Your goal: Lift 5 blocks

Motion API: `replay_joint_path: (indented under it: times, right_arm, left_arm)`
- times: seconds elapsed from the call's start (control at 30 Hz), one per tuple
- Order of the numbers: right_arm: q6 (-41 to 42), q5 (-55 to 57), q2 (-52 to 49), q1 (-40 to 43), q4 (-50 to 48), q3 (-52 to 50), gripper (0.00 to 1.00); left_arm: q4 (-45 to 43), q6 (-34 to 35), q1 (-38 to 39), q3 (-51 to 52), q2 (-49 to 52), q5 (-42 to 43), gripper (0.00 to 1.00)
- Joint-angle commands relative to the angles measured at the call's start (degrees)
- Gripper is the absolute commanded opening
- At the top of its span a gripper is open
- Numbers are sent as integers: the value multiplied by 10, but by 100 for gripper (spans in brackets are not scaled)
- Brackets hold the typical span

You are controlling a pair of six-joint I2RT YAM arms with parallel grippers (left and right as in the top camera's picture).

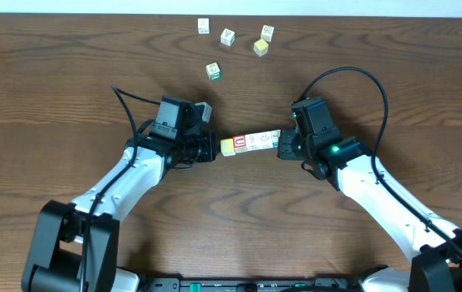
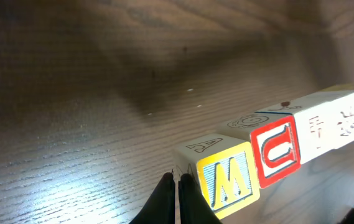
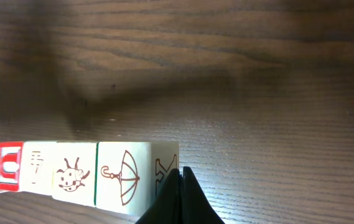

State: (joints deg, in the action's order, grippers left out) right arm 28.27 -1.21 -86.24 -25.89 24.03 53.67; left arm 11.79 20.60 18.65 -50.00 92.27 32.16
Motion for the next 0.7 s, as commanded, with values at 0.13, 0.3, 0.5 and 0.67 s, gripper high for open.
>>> replay_joint_path:
  times: [0.13,0.3,0.5,0.67]
  right_arm:
    - [15,-200,-16,-56,-22,29,1]
    - [15,-201,-29,-56,-22,29,1]
    - [15,-203,-32,-57,-21,29,1]
    - [15,-203,-32,-57,-19,29,1]
  left_arm:
    - [-22,1,52,-23,7,147,7]
    - [-25,1,52,-23,8,147,7]
    - [-27,1,52,-23,9,147,7]
    - [-33,1,52,-23,9,147,7]
